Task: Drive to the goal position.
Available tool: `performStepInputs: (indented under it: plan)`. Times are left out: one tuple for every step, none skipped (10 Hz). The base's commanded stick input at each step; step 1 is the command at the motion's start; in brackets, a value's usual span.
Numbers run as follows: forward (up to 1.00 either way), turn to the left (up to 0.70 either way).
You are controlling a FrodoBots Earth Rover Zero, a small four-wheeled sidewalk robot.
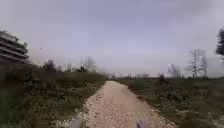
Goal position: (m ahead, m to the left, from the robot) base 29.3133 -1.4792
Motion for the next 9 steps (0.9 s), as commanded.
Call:
performStepInputs:
  plan:
    - [0.7, 0.0]
    - [0.7, 0.0]
    - [0.7, 0.0]
    - [0.7, 0.0]
    - [0.7, 0.0]
    - [0.7, 0.0]
    - [0.7, -0.34]
    - [0.7, -0.35]
    - [0.7, -0.3]
